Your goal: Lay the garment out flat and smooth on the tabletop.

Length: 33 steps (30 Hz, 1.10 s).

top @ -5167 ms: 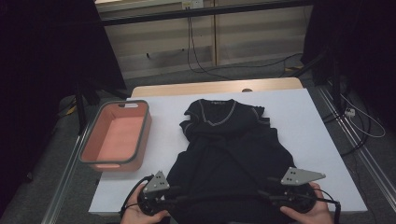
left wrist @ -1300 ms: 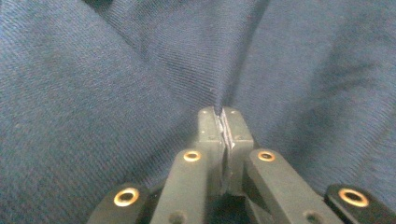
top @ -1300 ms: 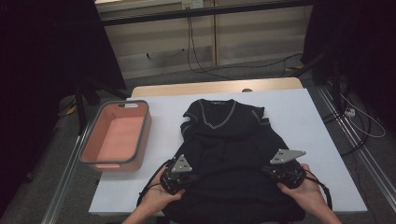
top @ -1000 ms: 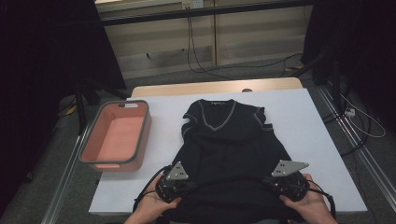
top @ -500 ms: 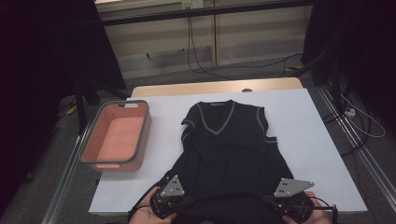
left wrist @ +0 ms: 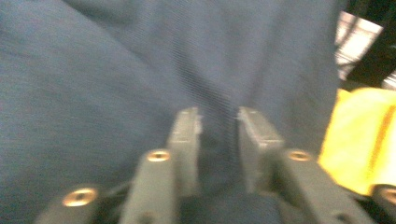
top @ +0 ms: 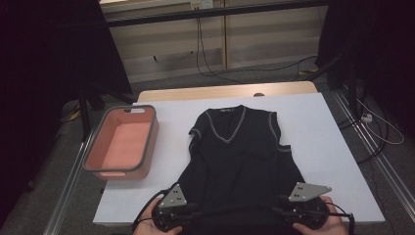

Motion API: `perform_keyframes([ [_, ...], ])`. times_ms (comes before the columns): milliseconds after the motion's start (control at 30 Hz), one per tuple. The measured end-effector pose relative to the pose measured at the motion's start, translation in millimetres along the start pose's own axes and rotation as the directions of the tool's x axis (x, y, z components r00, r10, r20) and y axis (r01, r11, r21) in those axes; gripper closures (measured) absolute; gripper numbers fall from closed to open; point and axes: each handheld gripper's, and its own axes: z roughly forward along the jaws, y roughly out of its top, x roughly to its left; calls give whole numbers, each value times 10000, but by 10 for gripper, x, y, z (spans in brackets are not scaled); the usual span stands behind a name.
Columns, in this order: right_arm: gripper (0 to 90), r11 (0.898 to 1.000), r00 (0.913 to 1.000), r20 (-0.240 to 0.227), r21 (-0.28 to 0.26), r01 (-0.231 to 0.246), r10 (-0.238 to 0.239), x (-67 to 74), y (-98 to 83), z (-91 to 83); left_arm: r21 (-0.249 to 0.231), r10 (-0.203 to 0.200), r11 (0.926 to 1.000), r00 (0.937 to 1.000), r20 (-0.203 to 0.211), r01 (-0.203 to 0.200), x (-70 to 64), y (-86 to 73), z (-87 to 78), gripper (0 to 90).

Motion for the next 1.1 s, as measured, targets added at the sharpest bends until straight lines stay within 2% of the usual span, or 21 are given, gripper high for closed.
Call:
perform_keyframes([
  [67, 458, 9994, 9996, 54, -207, -282, 283, -67, 13, -8, -182, 17, 9998, 9987, -506, -27, 69, 27, -30, 549],
  [133, 413, 9978, 9984, 234, -420, -506, 516, -132, 24, -18, -338, -57, 9994, 9946, -1034, 22, 153, 45, -29, 441],
  [233, 412, 9949, 9957, 598, -752, -666, 712, -223, 41, -41, -245, -467, 9987, 9925, -1130, 442, 271, 62, -6, 311],
  [300, 401, 9939, 9924, 916, -804, -755, 828, -296, 51, -47, -240, -483, 9987, 9912, -1235, 457, 295, 81, 13, 284],
  [400, 393, 9946, 9845, 1522, -699, -770, 869, -411, 59, -22, -262, -99, 9996, 9860, -1666, 56, 305, 96, 45, 254],
  [467, 400, 9977, 9725, 2252, -462, -505, 596, -461, 61, 10, -271, -49, 9996, 9819, -1893, -3, 335, 77, 74, 251],
  [500, 418, 9982, 9663, 2515, -348, -483, 555, -483, 60, 23, -211, -36, 9998, 9820, -1889, -4, 351, 60, 84, 258],
  [533, 429, 9977, 9615, 2671, -345, -581, 652, -514, 55, 34, -152, 81, 9998, 9824, -1866, -112, 362, 39, 96, 311],
  [633, 469, 9933, 9542, 2760, -331, -1108, 1157, -610, 6, 44, 144, 63, 9999, 9821, -1885, -37, 377, -19, 149, 486],
  [667, 471, 9916, 9522, 2768, -244, -1273, 1291, -633, -17, 52, 152, 177, 9998, 9822, -1870, -152, 371, -22, 154, 538],
  [733, 487, 9874, 9517, 2637, -300, -1551, 1575, -662, -37, 54, 228, 34, 9997, 9884, -1516, 1, 363, -12, 160, 644],
  [800, 545, 9871, 9524, 2596, -284, -1576, 1595, -663, -37, 53, 284, -105, 9995, 9918, -1272, 142, 342, -3, 166, 757],
  [867, 664, 9839, 9570, 2290, -327, -1755, 1783, -675, -44, 49, 489, -251, 9983, 9935, -1110, 307, 327, 6, 156, 882],
  [967, 860, 9848, 9576, 2304, -277, -1715, 1732, -679, -58, 24, 605, -468, 9968, 9948, -908, 524, 320, -2, 129, 900],
  [1033, 891, 9845, 9593, 2217, -228, -1741, 1748, -689, -78, -3, 663, -552, 9960, 9956, -752, 603, 299, -27, 101, 900],
  [1100, 897, 9852, 9597, 2237, -192, -1703, 1702, -682, -90, -23, 720, -159, 9972, 9959, -894, 224, 216, -55, 75, 900],
])
